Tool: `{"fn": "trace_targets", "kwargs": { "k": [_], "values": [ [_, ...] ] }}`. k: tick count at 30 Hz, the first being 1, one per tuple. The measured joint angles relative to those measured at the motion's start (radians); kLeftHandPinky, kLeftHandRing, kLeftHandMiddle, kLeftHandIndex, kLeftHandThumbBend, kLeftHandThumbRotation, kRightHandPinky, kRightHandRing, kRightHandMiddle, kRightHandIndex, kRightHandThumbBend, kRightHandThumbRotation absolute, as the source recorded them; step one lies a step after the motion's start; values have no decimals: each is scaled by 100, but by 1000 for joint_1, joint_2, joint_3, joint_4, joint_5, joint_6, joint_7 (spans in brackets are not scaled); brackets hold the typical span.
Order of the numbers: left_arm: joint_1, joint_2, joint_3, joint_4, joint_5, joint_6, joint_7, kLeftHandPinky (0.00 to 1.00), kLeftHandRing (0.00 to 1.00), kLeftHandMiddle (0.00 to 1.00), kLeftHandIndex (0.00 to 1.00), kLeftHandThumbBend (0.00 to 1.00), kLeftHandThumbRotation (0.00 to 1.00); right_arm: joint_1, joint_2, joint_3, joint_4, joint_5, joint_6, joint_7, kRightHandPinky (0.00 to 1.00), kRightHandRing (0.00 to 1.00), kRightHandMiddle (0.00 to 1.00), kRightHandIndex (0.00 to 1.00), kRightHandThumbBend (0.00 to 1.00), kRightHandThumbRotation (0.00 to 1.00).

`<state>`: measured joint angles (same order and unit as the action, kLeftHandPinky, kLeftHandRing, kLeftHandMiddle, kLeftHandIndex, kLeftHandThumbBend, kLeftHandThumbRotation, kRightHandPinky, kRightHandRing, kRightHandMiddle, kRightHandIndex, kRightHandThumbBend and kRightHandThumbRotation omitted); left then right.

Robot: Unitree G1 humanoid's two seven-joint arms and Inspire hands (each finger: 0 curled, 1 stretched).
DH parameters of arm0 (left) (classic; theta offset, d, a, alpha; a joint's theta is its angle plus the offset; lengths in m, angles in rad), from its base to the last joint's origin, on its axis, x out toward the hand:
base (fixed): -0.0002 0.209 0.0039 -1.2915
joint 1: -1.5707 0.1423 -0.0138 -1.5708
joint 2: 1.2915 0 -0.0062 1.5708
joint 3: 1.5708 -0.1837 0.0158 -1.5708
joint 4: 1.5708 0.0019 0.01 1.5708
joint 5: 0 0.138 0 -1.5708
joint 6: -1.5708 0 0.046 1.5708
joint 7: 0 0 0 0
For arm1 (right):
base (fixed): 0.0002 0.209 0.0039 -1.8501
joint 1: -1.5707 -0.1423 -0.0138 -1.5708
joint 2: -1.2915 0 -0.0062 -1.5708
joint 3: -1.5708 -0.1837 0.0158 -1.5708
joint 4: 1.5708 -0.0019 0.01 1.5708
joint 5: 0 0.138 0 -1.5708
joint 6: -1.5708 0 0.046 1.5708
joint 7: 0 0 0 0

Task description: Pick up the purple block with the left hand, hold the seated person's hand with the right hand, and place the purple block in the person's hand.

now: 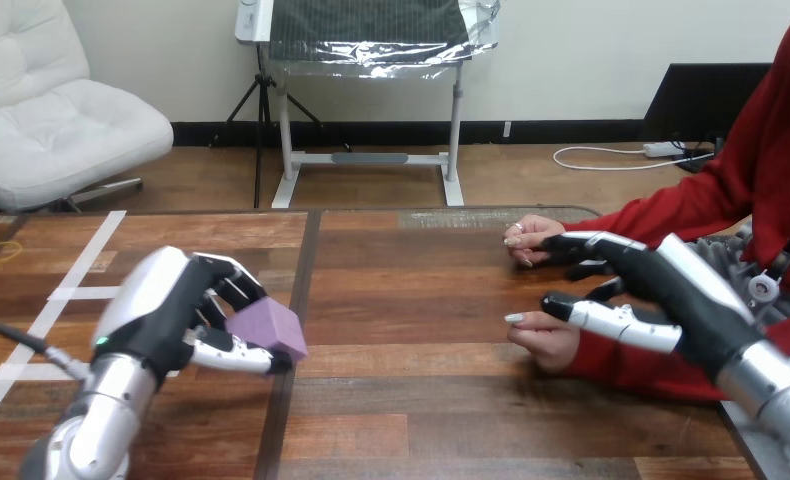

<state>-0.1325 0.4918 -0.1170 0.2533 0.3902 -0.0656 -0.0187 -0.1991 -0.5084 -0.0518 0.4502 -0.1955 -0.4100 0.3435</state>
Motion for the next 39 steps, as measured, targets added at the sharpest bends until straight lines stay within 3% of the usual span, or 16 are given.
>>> {"fn": "trace_targets", "kwargs": {
  "k": [10,19,28,39],
  "values": [
    [4,0,55,-18,-25,-3,53,35,39,43,43,66,0,-91,-46,3,110,-55,-62,-31,61,77,81,82,83,62],
    [-10,0,97,-18,-36,-7,91,35,39,42,43,67,0,-163,-63,4,184,-80,-107,-71,64,80,83,82,76,60],
    [-40,-1,119,-17,-40,-11,114,35,38,42,43,67,0,-231,-89,13,236,-109,-135,-112,68,81,84,83,75,62],
    [-105,-16,128,22,-52,-55,148,34,37,42,43,67,0,-315,-129,28,308,-157,-145,-149,68,81,84,84,80,64]
  ]
}}
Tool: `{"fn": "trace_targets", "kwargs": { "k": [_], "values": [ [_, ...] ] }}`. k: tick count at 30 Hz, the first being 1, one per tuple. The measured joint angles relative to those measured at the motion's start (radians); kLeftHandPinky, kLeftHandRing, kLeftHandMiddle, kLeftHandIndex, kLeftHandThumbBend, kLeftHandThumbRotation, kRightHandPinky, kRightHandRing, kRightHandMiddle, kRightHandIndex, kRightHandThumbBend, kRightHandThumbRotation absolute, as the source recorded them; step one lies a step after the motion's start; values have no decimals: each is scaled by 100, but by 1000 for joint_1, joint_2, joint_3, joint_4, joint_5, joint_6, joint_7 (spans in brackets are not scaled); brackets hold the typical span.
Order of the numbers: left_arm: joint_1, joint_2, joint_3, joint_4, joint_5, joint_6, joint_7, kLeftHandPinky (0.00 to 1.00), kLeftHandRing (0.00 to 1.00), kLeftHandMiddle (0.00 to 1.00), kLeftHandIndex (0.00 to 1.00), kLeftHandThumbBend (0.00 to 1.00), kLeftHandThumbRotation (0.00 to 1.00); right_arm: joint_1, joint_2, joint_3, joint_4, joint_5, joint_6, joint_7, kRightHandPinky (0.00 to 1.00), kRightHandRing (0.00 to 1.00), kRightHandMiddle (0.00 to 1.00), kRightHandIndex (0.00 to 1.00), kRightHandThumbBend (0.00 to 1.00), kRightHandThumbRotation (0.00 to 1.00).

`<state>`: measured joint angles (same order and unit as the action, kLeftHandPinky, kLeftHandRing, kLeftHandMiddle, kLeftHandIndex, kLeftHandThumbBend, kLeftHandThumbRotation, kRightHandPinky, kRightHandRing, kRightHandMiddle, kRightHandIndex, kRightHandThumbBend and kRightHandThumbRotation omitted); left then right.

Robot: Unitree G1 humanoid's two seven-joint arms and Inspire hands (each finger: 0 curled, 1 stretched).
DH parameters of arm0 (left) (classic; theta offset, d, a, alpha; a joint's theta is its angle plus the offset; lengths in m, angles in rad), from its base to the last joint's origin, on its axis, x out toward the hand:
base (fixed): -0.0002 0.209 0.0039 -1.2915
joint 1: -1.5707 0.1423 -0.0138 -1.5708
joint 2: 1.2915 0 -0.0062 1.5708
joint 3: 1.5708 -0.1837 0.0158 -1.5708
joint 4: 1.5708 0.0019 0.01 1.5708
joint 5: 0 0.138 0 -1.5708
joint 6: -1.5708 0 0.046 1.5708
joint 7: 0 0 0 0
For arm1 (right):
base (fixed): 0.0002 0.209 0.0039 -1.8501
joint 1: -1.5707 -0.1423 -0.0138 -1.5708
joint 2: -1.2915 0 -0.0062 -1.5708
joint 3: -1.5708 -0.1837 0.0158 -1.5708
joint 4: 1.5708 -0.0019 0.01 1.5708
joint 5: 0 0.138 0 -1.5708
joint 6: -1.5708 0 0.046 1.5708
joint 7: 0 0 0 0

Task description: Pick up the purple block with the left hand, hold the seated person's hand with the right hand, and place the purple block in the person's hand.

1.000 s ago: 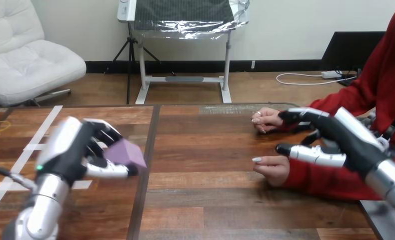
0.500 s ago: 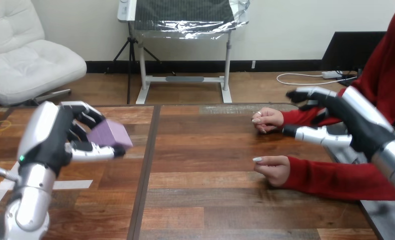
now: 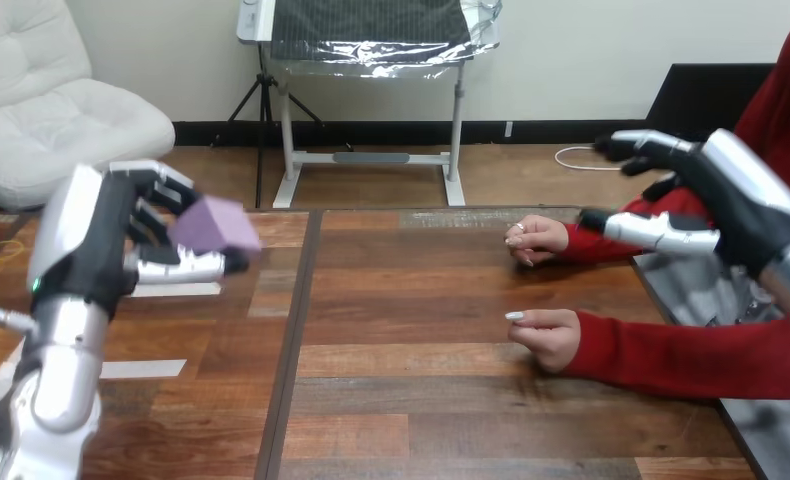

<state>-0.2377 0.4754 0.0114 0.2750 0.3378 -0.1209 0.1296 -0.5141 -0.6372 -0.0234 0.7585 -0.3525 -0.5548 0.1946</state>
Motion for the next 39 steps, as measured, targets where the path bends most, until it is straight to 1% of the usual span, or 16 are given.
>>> {"fn": "trace_targets", "kwargs": {
  "k": [6,11,13,16,21,30,39],
  "values": [
    [-48,-19,2,54,-13,-30,26,37,39,42,43,66,0,-32,-13,9,42,0,-14,2,67,81,84,84,90,64],
    [-90,-27,2,116,-14,-54,43,39,40,43,44,65,0,-51,-22,24,75,0,-21,18,65,80,83,83,97,63],
    [-108,-29,1,148,-15,-68,50,39,40,43,44,65,0,-54,-23,28,85,0,-22,26,65,80,84,84,98,64],
    [-136,-32,1,201,-17,-87,60,39,40,43,43,65,0,-56,-23,37,103,0,-28,36,64,80,84,84,99,65],
    [-179,-34,2,285,-20,-106,68,38,40,44,44,66,0,-57,-23,61,130,-2,-36,55,65,80,83,84,100,65],
    [-257,-50,1,439,-30,-124,69,36,40,43,43,69,0,-57,-23,107,170,-6,-44,88,65,80,83,83,100,66],
    [-310,-65,-5,555,-28,-139,71,34,39,42,43,71,0,-57,-23,133,187,-5,-47,120,65,79,82,83,100,64]
  ]
}}
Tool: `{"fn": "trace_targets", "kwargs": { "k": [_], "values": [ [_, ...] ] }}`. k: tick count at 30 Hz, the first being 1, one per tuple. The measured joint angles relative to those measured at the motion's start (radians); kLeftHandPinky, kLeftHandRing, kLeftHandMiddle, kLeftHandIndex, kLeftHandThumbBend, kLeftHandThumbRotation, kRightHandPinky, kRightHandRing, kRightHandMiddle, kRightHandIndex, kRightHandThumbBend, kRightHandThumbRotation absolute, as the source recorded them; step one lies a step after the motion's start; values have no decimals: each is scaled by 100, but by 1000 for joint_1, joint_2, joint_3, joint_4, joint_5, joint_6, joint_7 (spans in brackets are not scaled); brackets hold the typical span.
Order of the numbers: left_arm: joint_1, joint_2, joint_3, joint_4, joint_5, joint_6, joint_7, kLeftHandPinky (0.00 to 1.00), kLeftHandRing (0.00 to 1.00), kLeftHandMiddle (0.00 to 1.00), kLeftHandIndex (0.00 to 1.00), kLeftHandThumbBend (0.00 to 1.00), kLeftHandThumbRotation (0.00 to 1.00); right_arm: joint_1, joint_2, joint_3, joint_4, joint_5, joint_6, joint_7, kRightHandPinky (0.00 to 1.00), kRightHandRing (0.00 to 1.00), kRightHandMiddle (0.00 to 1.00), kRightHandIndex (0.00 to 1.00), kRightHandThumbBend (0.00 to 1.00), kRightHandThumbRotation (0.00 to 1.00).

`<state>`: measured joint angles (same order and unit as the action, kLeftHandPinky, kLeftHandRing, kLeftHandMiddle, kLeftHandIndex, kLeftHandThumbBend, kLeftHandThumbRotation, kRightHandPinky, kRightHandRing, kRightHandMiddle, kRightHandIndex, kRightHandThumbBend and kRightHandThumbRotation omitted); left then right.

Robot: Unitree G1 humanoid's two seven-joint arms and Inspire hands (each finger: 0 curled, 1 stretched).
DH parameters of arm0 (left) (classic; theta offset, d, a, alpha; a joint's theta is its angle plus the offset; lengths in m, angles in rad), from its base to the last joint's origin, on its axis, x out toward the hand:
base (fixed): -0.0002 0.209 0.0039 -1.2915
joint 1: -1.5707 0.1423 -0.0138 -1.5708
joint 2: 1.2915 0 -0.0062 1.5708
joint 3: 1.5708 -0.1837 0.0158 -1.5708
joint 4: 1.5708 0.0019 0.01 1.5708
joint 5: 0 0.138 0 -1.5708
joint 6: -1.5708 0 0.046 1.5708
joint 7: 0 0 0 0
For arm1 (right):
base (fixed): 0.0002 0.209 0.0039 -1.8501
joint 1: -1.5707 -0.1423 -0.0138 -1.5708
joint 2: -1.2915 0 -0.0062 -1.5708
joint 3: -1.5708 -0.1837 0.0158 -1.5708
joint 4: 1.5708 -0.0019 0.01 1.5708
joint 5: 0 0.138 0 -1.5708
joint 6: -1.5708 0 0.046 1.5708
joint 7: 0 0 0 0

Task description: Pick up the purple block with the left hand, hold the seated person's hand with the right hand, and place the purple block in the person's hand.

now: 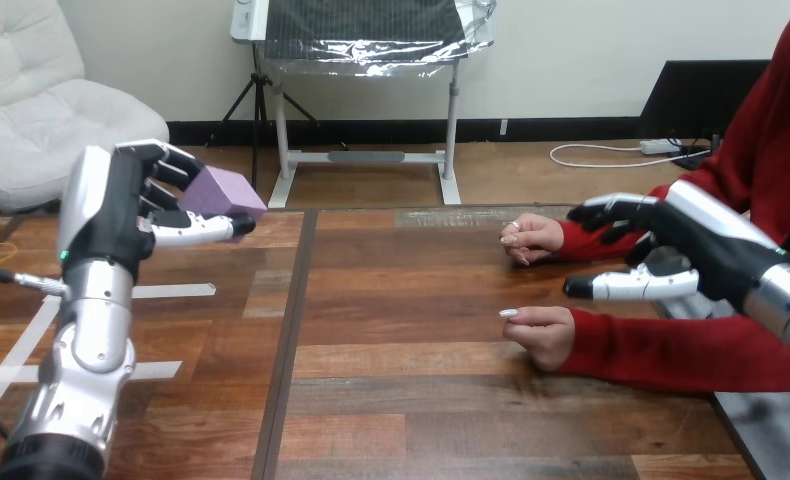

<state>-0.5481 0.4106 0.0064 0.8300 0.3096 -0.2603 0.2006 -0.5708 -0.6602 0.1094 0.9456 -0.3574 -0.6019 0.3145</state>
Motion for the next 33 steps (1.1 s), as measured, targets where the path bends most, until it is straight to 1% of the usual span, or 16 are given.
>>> {"fn": "trace_targets", "kwargs": {
  "k": [4,12,19,26,33],
  "values": [
    [-20,-6,-1,42,0,0,0,33,38,42,43,72,0,0,0,10,2,0,0,8,64,78,82,83,100,64],
    [-57,-22,-2,109,0,0,0,32,37,42,43,74,0,0,0,11,12,5,-3,34,66,80,83,84,100,61],
    [-83,-33,-5,149,0,0,-1,32,38,43,44,74,0,0,0,16,21,4,8,50,68,81,84,85,100,56],
    [-96,-35,-6,172,0,-2,-1,32,38,43,43,74,0,0,0,29,30,1,21,52,69,82,85,86,100,50],
    [-101,-36,-8,184,0,-5,-1,32,38,43,43,74,0,0,0,47,49,-4,33,54,70,83,86,86,100,48]
  ]
}}
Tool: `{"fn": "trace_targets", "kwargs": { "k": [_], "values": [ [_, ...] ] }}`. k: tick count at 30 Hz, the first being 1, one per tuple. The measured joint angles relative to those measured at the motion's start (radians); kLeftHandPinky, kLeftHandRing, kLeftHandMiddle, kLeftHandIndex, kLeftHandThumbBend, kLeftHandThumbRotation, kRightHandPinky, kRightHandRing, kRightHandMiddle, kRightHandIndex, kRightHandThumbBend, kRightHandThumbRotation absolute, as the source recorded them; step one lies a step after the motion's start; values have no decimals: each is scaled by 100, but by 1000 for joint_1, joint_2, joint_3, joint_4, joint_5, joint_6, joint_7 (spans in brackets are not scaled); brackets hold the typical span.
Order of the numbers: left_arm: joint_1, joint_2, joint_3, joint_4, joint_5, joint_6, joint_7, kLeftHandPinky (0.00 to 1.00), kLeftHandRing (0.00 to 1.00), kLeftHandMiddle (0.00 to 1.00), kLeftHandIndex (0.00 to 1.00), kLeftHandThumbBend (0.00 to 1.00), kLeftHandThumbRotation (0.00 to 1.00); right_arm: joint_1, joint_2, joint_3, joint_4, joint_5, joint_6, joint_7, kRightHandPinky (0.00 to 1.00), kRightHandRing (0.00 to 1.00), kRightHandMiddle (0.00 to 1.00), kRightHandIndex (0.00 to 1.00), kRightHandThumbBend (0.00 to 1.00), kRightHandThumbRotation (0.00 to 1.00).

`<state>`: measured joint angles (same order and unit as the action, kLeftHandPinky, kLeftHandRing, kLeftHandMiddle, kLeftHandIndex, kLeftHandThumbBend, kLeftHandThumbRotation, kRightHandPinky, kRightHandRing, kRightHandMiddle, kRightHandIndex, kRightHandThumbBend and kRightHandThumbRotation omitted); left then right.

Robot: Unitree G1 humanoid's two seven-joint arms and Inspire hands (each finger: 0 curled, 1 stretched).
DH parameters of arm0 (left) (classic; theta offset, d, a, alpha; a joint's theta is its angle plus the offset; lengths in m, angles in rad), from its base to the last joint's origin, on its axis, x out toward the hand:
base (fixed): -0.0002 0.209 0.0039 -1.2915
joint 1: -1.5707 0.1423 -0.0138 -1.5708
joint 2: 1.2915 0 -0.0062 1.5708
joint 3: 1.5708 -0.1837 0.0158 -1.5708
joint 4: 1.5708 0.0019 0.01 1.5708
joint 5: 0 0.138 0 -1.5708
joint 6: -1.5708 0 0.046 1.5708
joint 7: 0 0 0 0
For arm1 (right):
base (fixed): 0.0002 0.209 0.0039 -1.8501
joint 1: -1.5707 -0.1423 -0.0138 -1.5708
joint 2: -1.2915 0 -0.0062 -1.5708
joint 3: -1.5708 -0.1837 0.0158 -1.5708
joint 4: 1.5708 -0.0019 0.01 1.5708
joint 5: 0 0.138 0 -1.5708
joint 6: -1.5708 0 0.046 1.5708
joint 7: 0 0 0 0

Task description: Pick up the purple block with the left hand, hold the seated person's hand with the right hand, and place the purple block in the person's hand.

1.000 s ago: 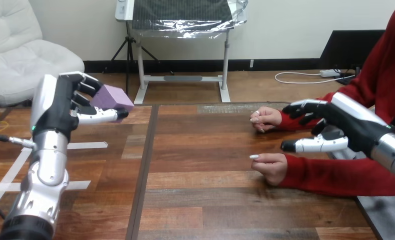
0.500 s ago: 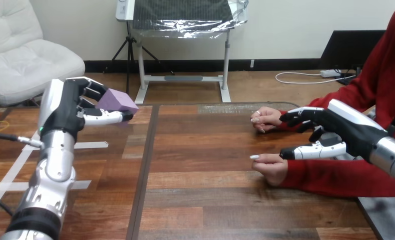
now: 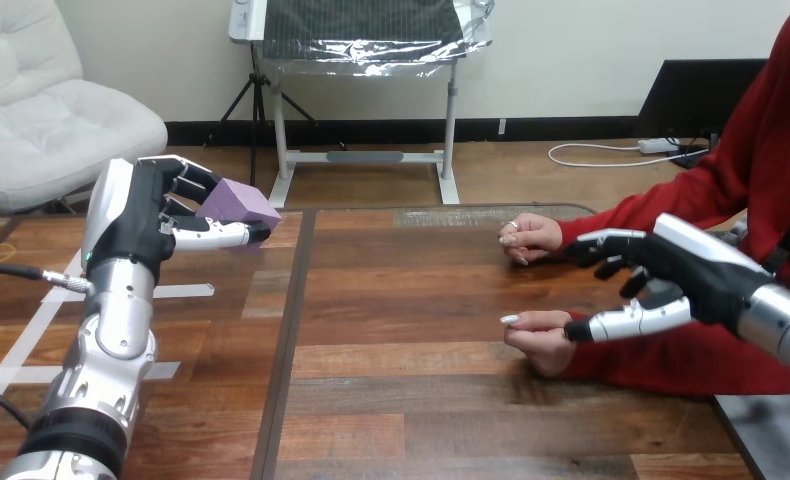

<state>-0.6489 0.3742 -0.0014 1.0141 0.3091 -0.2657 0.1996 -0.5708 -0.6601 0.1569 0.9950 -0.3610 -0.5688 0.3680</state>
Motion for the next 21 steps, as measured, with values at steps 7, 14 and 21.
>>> {"fn": "trace_targets", "kwargs": {
  "k": [7,14,21],
  "values": [
    [0,0,-3,1,-1,0,-2,32,38,43,44,74,0,-2,0,21,19,-21,14,7,72,85,88,88,100,47],
    [0,0,-3,1,-3,-2,-6,32,38,42,43,73,0,-9,0,45,41,-43,26,21,74,87,89,88,100,43],
    [0,0,-3,1,-4,-4,-7,31,37,42,43,74,0,-22,0,71,60,-71,42,22,74,86,89,88,100,40]
  ]
}}
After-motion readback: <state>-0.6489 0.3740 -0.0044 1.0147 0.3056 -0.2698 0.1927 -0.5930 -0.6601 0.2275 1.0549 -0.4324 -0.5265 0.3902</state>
